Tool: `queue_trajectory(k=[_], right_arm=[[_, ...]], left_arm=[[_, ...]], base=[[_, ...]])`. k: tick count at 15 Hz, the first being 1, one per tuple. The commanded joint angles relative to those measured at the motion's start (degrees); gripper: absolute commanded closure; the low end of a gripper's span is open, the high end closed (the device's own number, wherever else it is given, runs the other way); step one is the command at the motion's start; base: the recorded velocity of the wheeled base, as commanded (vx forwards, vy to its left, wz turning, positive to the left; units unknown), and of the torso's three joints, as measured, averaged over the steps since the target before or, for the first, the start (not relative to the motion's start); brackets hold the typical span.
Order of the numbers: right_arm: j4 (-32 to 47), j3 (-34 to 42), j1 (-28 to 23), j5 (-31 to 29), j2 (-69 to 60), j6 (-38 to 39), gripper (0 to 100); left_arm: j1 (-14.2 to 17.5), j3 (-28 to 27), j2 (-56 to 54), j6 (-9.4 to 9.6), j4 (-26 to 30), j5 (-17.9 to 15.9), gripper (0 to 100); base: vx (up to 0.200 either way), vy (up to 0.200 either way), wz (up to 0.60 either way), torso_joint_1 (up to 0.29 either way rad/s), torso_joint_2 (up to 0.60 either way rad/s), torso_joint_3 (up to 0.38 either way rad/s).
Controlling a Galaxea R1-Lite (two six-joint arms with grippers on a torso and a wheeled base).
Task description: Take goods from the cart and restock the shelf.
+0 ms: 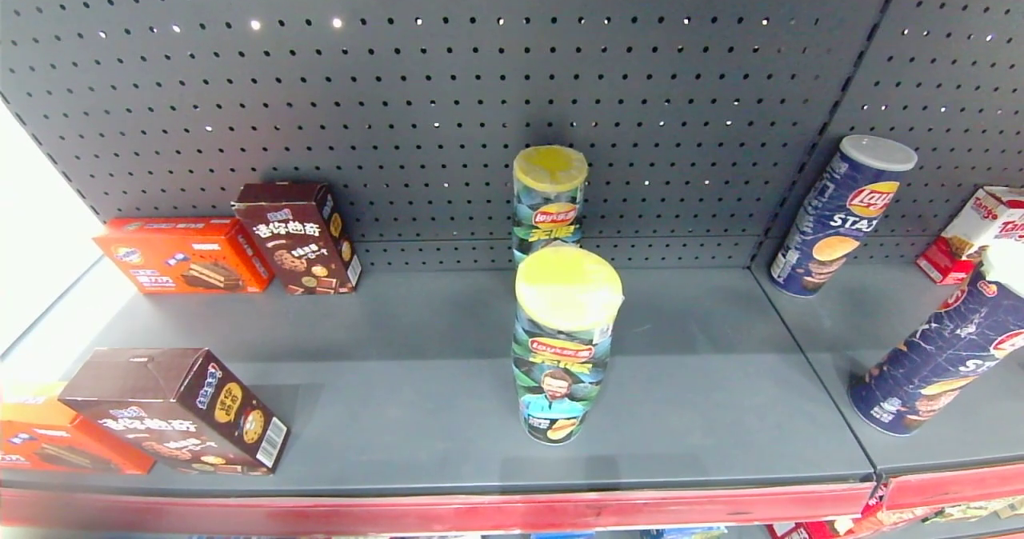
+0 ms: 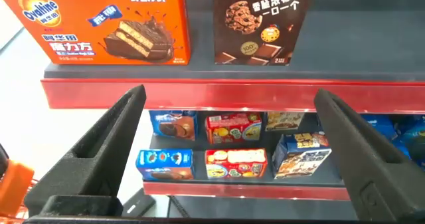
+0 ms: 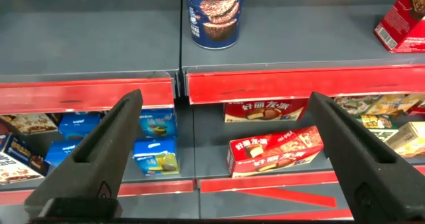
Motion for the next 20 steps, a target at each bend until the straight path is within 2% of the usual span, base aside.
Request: queue_trajectory(k=[1, 11, 17, 18, 20], right_arm=[[0.0, 0.0, 0.0, 0.0, 0.0, 0.0, 0], [0.0, 0.0, 0.0, 0.0, 0.0, 0.0, 0], [0.0, 0.0, 0.0, 1.3, 0.0, -0.3, 0], [0.0, 0.0, 0.0, 1.3, 0.0, -0.2, 0], [0.0, 0.0, 0.0, 1.3, 0.0, -0.2, 0]], left_arm=[[0.1, 0.0, 0.0, 0.02, 0.0, 0.0, 0], [0.0, 0.0, 0.1, -0.07, 0.0, 0.0, 0], [0.0, 0.0, 0.1, 0.46, 0.0, -0.3, 0], [0.0, 0.0, 0.1, 0.72, 0.0, -0.5, 0], [0.0, 0.0, 0.1, -0.07, 0.0, -0.3, 0]], base=[[0.000, 0.000, 0.00, 0.000, 0.00, 0.000], [0.000, 0.000, 0.00, 0.000, 0.00, 0.000], [0.000, 0.000, 0.00, 0.000, 0.00, 0.000], [-0.200, 0.000, 0.00, 0.002, -0.01, 0.002], [0.000, 0.000, 0.00, 0.000, 0.00, 0.000]])
